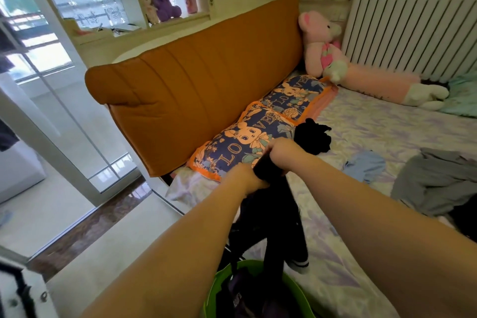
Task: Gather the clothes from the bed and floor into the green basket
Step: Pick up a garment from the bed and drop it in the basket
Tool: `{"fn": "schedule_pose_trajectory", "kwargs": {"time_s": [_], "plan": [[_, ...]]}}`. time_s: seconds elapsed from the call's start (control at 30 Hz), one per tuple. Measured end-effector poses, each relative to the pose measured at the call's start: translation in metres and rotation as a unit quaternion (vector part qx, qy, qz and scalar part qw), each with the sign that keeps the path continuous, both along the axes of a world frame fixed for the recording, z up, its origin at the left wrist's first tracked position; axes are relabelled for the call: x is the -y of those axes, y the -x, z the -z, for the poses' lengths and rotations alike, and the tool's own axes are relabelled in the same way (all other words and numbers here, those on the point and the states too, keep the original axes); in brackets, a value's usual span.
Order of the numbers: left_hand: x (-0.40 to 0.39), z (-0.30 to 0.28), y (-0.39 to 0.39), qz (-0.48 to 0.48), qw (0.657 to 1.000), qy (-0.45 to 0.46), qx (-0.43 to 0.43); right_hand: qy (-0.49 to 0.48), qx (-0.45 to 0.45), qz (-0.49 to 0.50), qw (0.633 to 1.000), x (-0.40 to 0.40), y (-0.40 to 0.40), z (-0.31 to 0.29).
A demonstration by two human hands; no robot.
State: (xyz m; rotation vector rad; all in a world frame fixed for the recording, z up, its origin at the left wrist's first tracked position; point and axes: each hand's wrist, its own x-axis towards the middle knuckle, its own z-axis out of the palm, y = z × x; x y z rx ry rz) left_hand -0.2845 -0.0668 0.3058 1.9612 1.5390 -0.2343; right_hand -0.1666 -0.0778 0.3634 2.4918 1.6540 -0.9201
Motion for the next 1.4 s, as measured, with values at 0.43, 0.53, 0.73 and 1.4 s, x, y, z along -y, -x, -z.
{"fn": "schedule_pose_trajectory", "kwargs": {"time_s": [0.43,0.53,0.73,1.4], "plan": [[-0.005,-0.019,0.029,-0.255,0.943,-0.161,0.142,0.104,-0.02,-0.132,0.986,0.01,0.0,0.006],[0.004,-0.021,0.024,-0.281,0.923,-0.215,0.149,0.103,0.027,-0.137,0.985,0.008,0.002,0.02],[0.002,-0.025,0.037,-0.295,0.903,-0.253,0.182,-0.094,0.168,-0.085,0.978,0.018,0.001,0.032],[-0.014,-0.012,0.081,-0.249,0.954,-0.095,0.134,0.147,0.02,-0.187,0.971,0.015,0.023,0.036]]}}
